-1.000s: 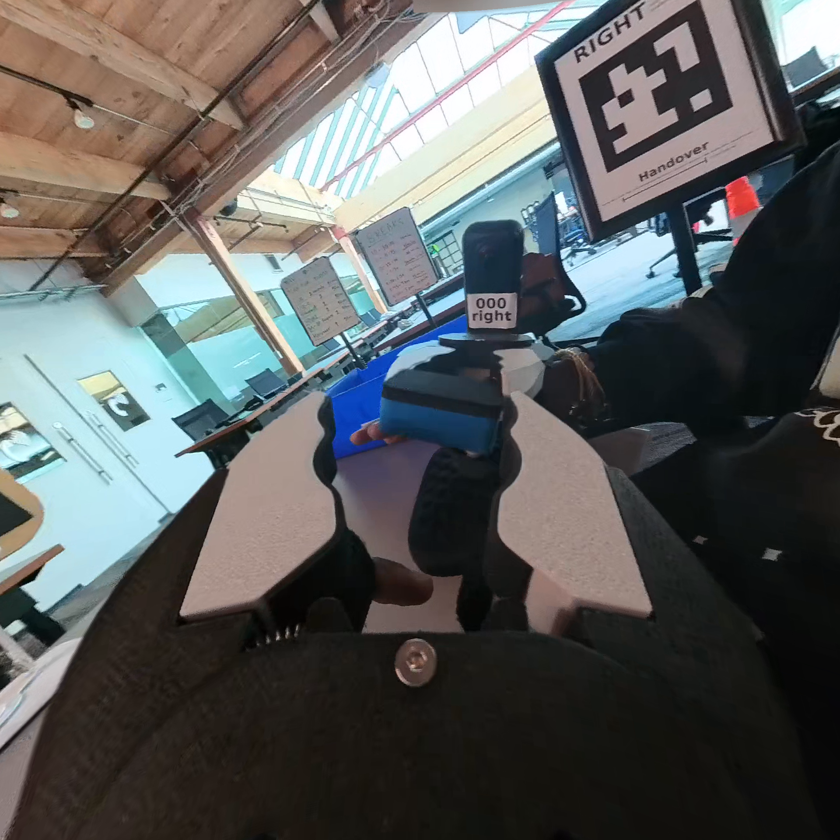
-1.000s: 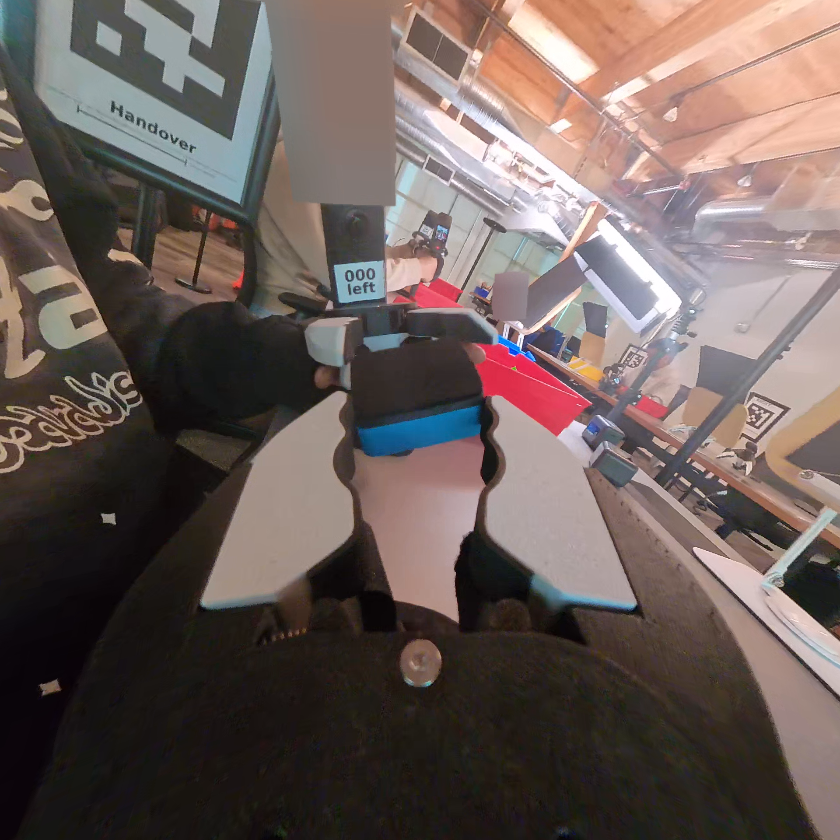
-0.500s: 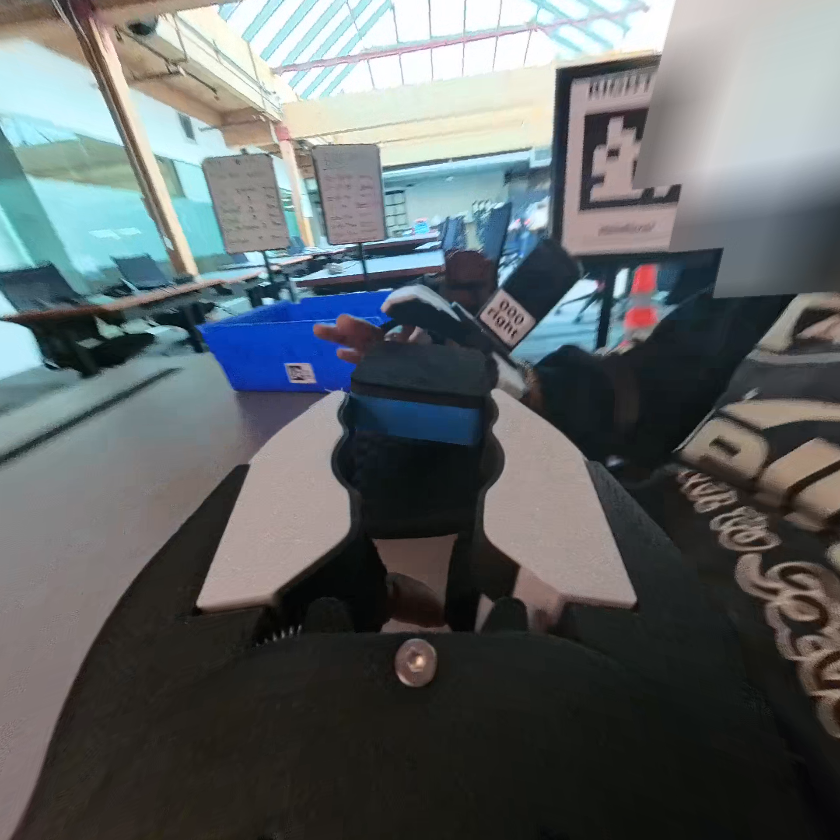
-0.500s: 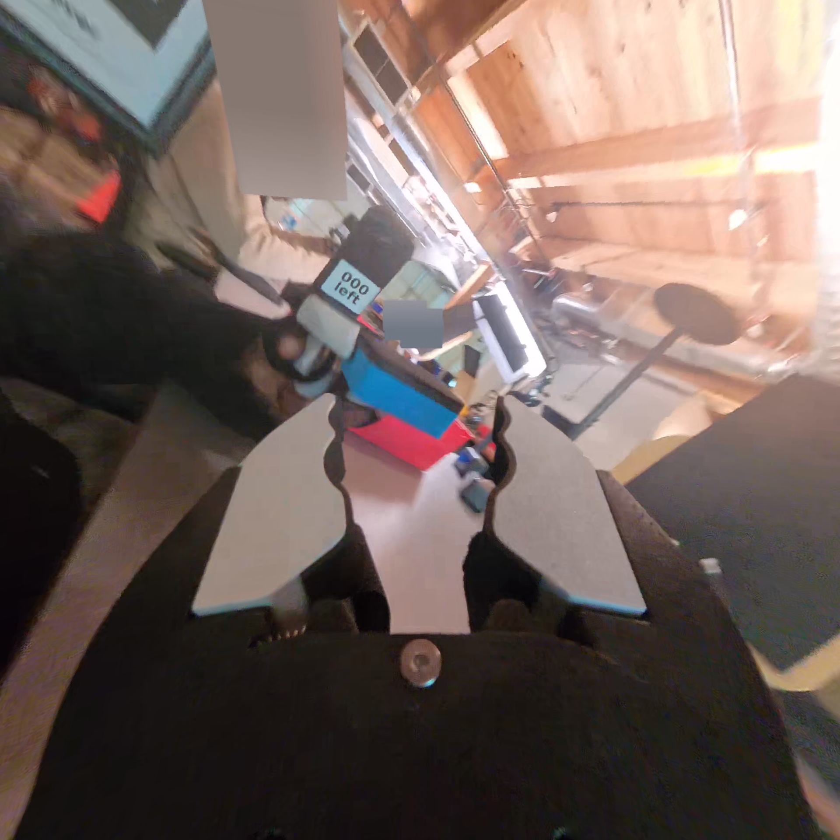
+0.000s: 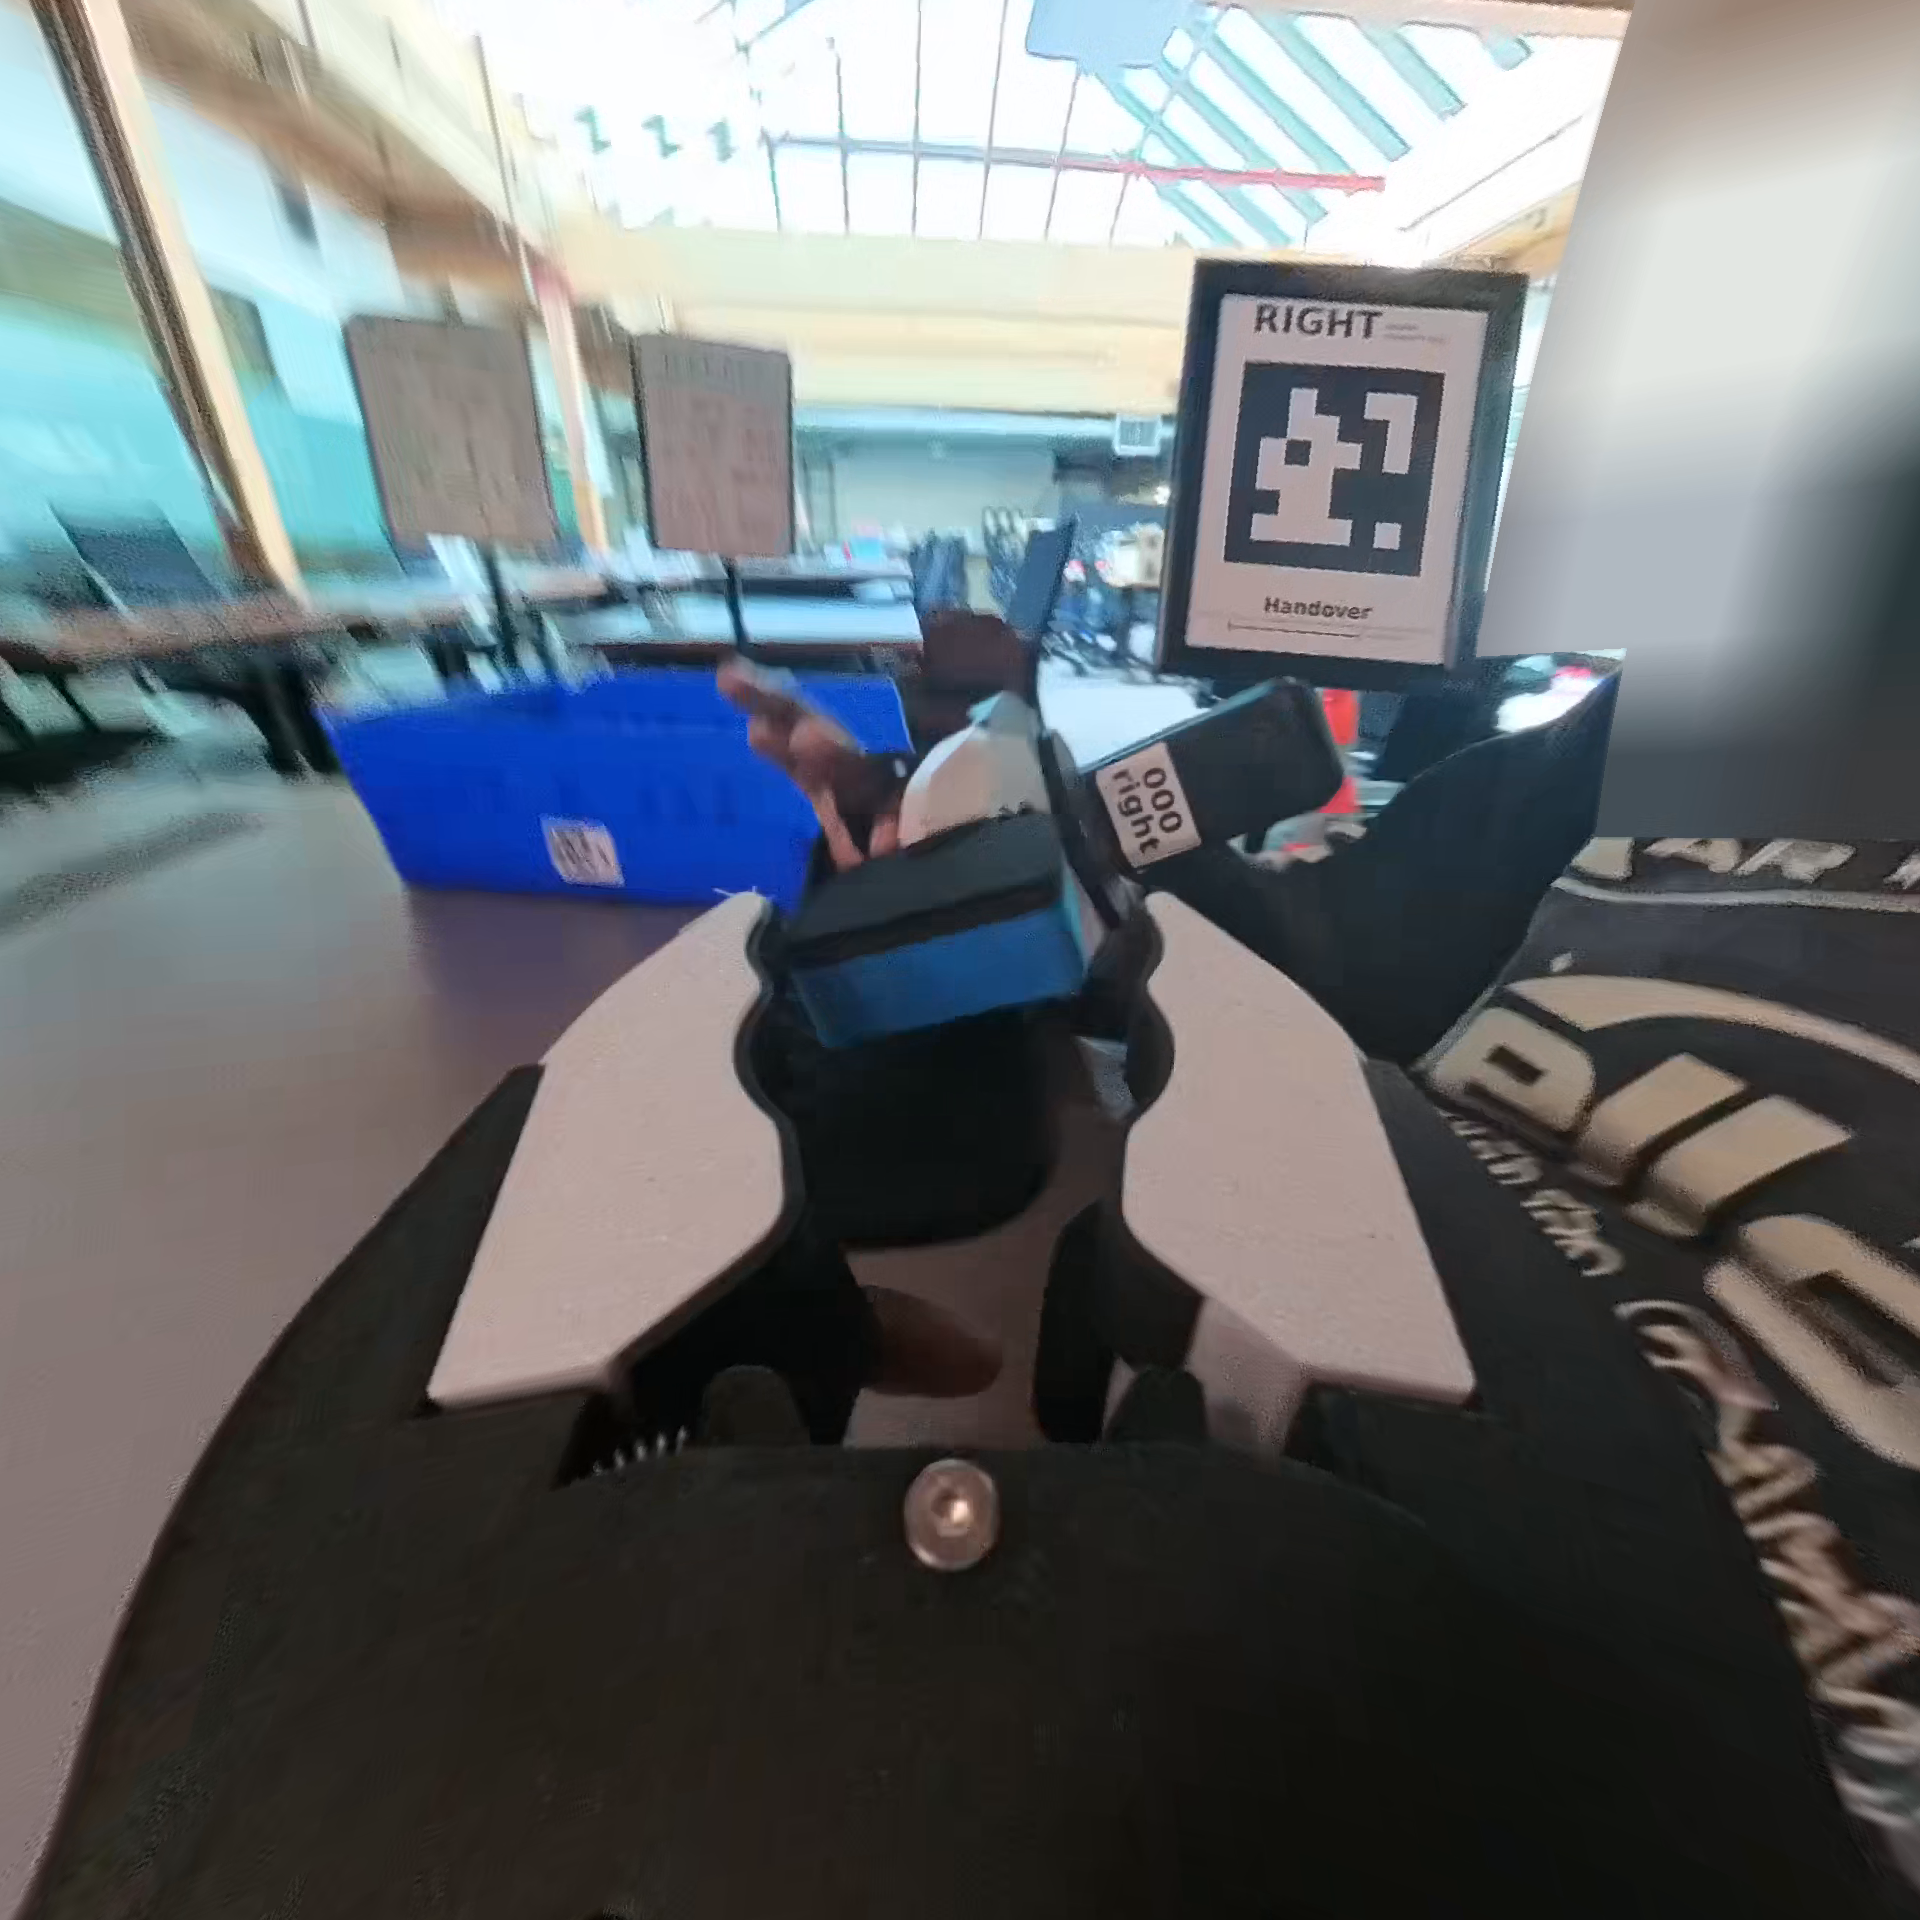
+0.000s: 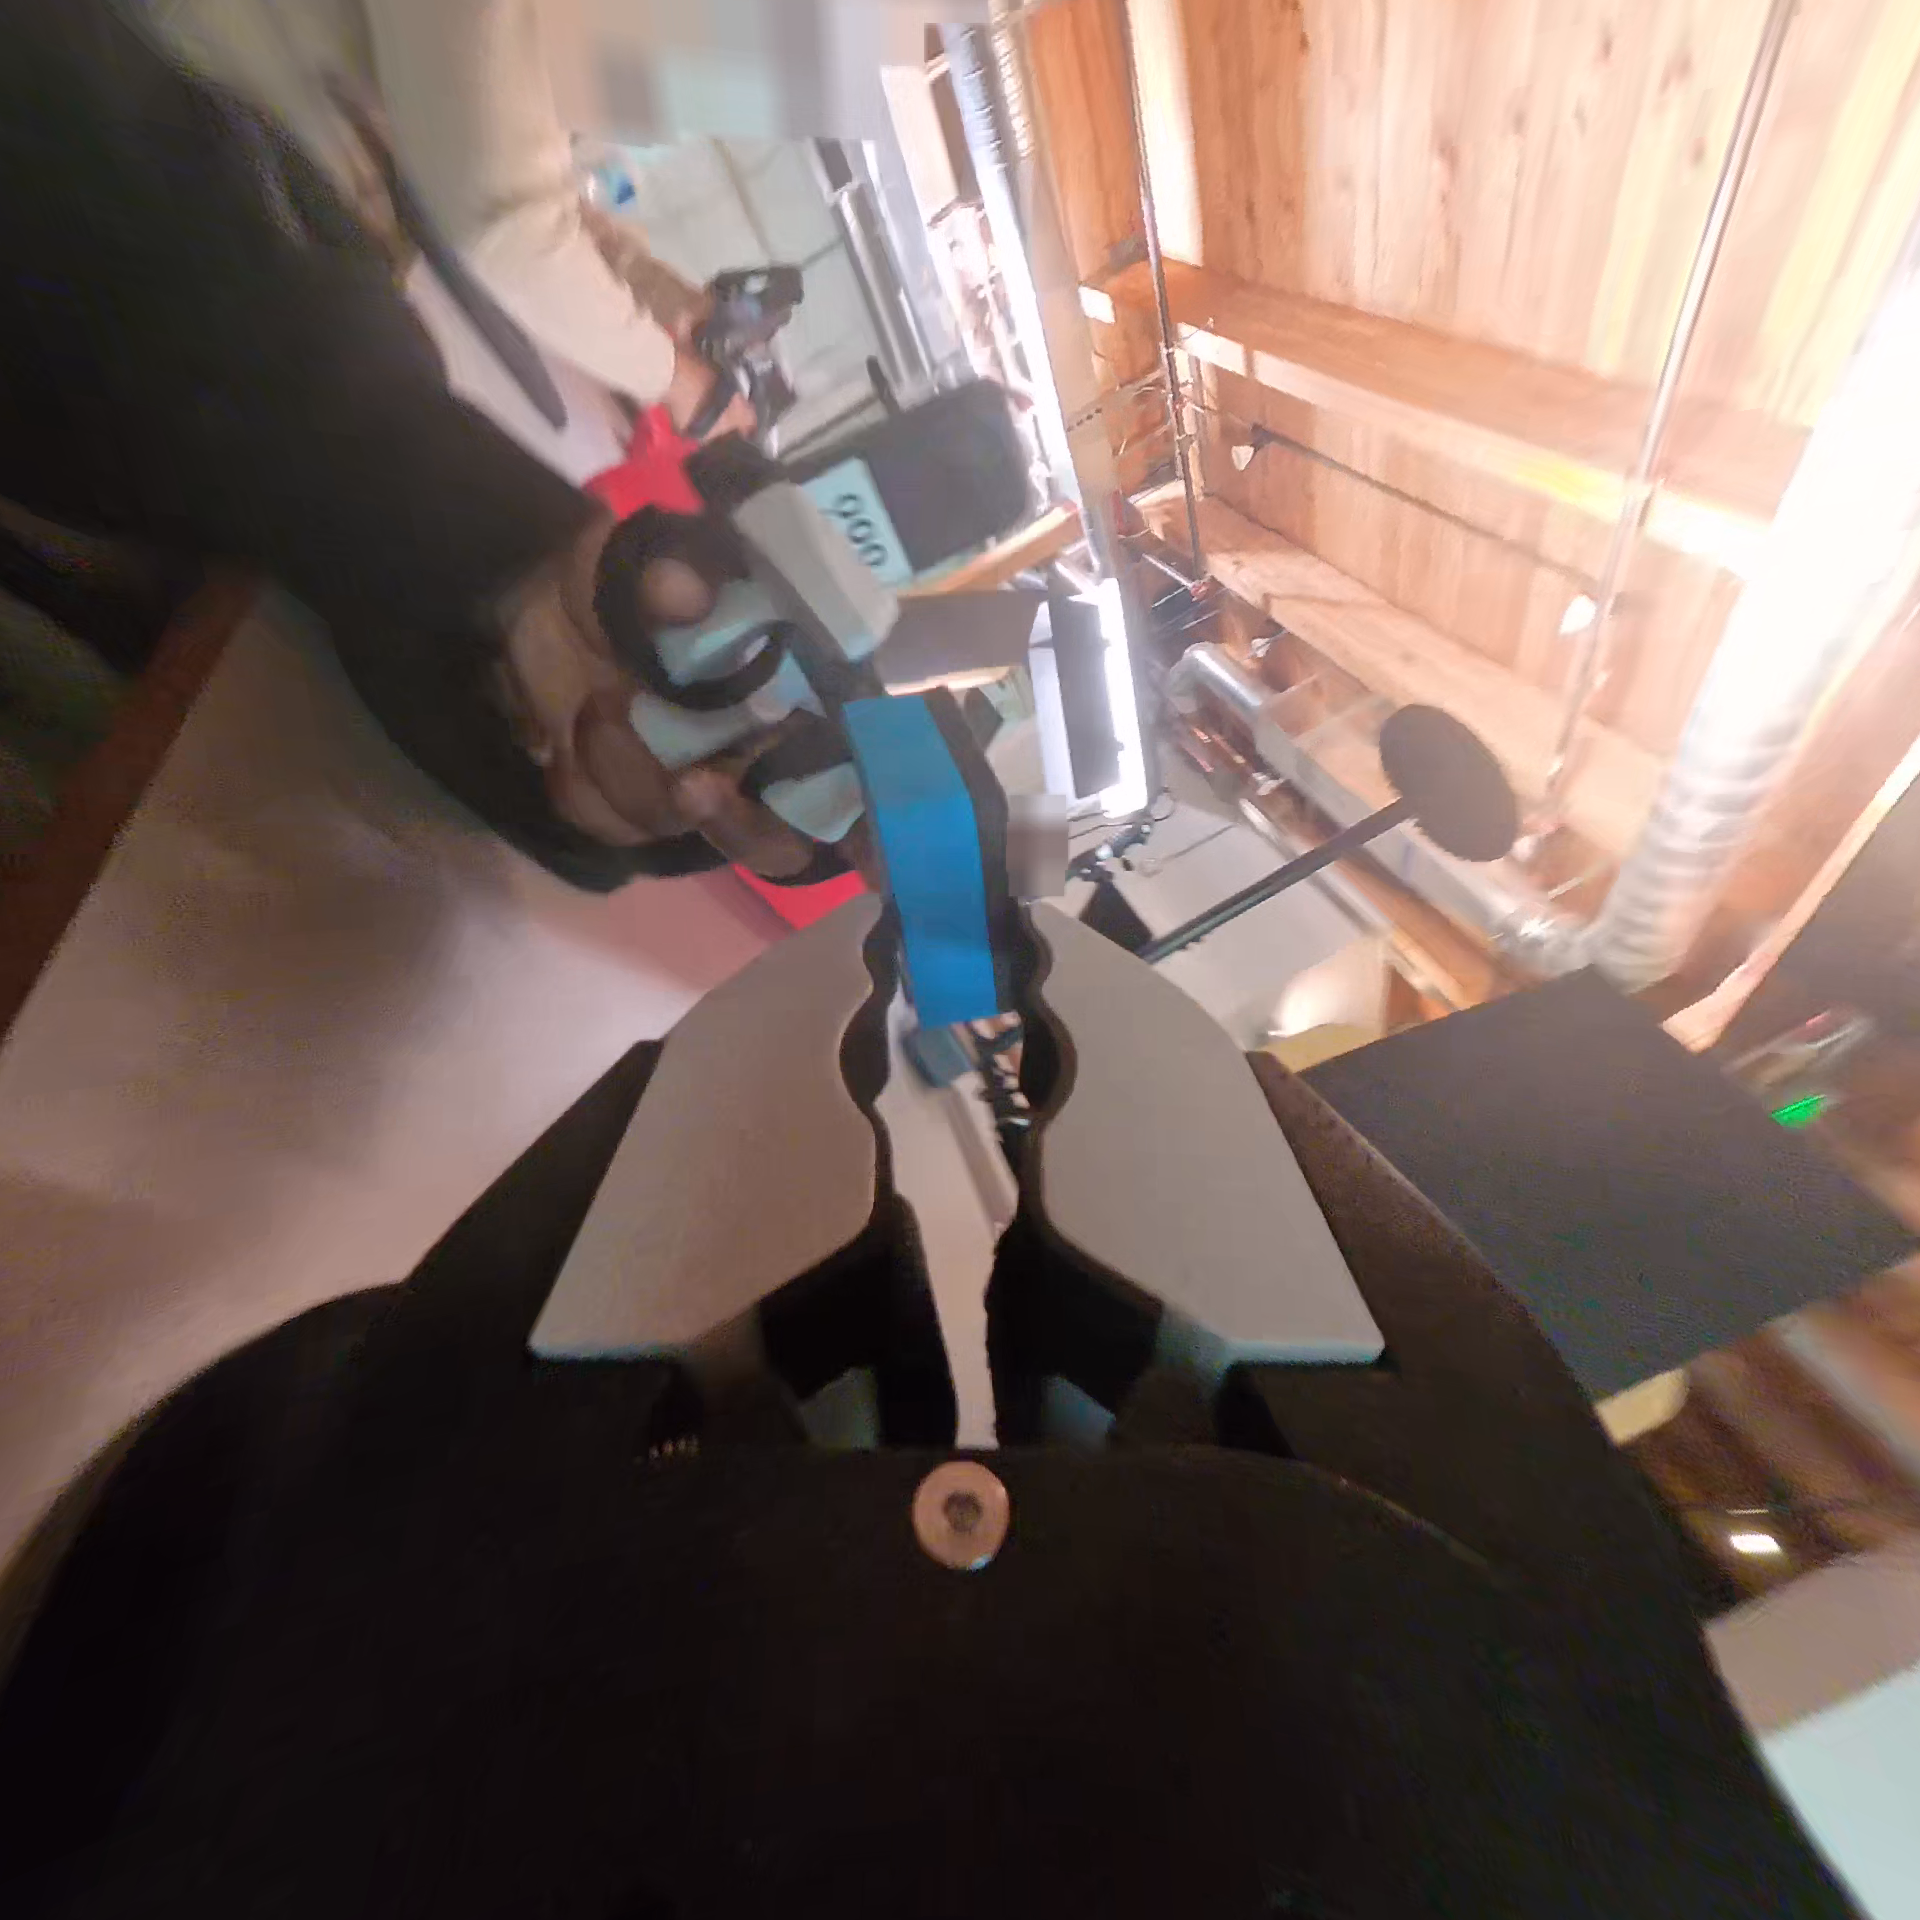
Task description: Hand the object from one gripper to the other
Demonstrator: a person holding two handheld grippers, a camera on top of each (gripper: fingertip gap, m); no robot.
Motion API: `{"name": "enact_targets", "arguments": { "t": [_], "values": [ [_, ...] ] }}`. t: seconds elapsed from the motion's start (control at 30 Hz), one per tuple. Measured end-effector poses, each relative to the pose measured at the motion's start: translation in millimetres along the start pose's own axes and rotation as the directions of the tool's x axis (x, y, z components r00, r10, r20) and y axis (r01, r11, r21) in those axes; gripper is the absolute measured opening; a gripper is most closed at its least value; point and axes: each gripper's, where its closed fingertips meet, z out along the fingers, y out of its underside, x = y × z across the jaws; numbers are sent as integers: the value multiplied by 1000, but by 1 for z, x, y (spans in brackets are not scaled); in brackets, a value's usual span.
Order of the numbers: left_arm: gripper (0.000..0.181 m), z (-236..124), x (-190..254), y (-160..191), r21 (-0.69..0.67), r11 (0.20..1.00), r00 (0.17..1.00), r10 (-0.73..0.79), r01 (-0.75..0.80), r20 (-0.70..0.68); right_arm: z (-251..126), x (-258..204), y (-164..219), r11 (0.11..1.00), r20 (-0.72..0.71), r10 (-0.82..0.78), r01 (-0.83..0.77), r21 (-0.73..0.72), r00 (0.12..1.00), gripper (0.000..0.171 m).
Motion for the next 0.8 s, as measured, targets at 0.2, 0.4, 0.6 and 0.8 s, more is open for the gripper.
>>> {"name": "enact_targets", "arguments": {
  "t": [0.2, 0.4, 0.6, 0.8],
  "values": [
    [52, 1, 3, -12, 34, 887, 879, 451, -461, 155, -6, 8, -3, 821, 157, 554, -568, 62, 818, 20],
    [21, 4, 3, -3, -9, 914, 907, 404, -406, 117, -5, 6, -3, 791, 186, 592, -609, 51, 784, 20],
    [20, -6, -18, -4, 3, 1000, 992, 21, -22, 123, -4, 12, -3, 914, 39, 382, -383, 132, 923, 61],
    [20, -7, -21, 15, -66, 935, 937, -347, 349, 41, 3, -5, 5, 1000, 15, -30, 30, 4, 999, 70]
  ]
}}
